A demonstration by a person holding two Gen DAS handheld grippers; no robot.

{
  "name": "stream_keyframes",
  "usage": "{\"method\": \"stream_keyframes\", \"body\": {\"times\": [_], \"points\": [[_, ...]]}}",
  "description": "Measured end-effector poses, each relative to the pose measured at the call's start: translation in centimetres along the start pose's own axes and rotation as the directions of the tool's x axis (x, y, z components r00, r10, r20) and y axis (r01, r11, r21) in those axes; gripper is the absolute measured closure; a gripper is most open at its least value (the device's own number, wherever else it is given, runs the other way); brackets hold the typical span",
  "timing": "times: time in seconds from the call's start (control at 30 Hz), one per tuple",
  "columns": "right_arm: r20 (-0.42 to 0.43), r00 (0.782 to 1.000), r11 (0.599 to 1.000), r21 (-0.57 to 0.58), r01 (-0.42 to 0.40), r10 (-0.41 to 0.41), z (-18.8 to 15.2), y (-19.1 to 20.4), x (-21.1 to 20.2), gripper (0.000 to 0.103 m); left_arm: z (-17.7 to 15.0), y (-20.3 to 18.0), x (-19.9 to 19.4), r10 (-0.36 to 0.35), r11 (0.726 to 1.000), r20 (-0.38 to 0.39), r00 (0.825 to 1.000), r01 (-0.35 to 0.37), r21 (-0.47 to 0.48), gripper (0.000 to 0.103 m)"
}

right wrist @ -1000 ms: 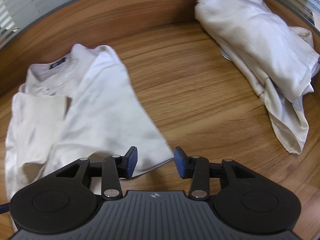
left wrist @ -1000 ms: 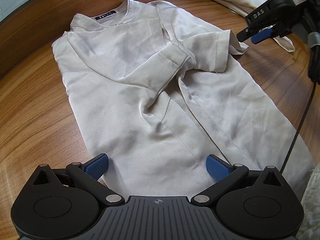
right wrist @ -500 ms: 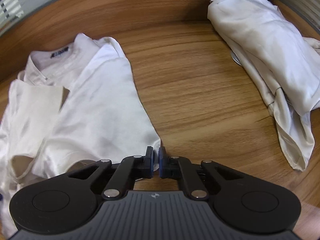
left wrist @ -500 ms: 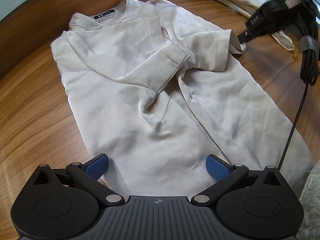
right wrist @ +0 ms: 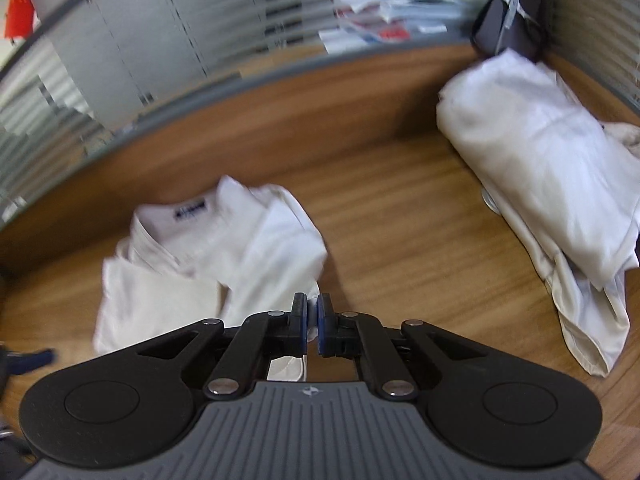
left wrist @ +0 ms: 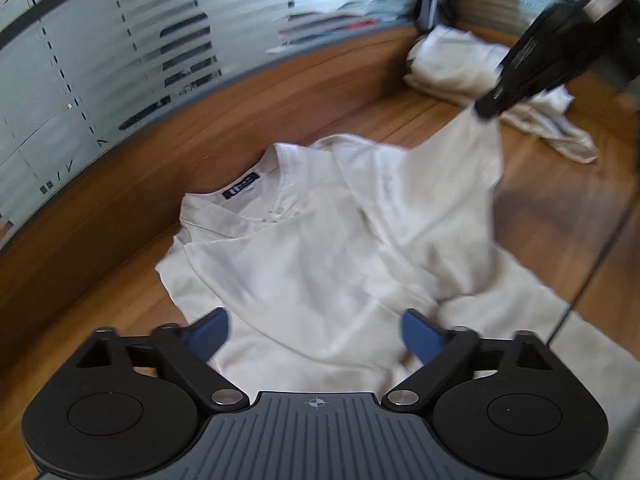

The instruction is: Fold clothes

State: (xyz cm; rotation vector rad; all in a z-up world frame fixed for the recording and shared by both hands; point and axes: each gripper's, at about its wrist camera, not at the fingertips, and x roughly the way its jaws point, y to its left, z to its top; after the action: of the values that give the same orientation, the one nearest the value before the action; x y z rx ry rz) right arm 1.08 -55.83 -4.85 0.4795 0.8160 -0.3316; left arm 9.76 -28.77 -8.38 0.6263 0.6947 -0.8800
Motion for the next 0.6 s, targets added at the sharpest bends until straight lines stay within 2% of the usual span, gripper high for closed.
{"method": "stream_keyframes", "body": {"times": [0.03,0.1,0.27,0.47,0.5,0.6], "points": [[0.007,1.0,1.0,0.005,-0.016,0.016,0.4,0.2,-0.3,0.098,0.3,-0.1,1.1,-0.002,1.0,-0.024,1.0,0.002,0.005,0.028],[0.019,0.999,0.999,-0.001,-0.043,0.043,1.1,0.9,-0.9,0.098,0.6,-0.2,3.1,-0.017,1.0,-0.071,0.997,0.019,0.019,0.031],[0.032,0.992,0.992,-0.022,-0.123,0.124,2.9,3.0,-1.7,0.098,0.7,-0.3,5.3,-0.069,0.997,-0.113,0.991,0.073,0.027,0.031],[0.036,0.974,0.973,-0.074,-0.22,0.223,4.8,6.5,-2.2,0.1,0.3,-1.3,6.6,-0.034,0.996,-0.141,0.989,0.046,0.08,0.031],[0.031,0.973,0.97,-0.087,-0.227,0.23,5.0,7.1,-2.1,0.1,0.3,-1.4,6.4,-0.03,0.996,-0.137,0.99,0.04,0.074,0.031],[0.007,0.968,0.961,-0.123,-0.249,0.252,5.4,8.7,-1.3,0.1,0.7,-0.7,4.0,-0.088,0.996,-0.059,0.994,0.087,-0.012,0.03]]}}
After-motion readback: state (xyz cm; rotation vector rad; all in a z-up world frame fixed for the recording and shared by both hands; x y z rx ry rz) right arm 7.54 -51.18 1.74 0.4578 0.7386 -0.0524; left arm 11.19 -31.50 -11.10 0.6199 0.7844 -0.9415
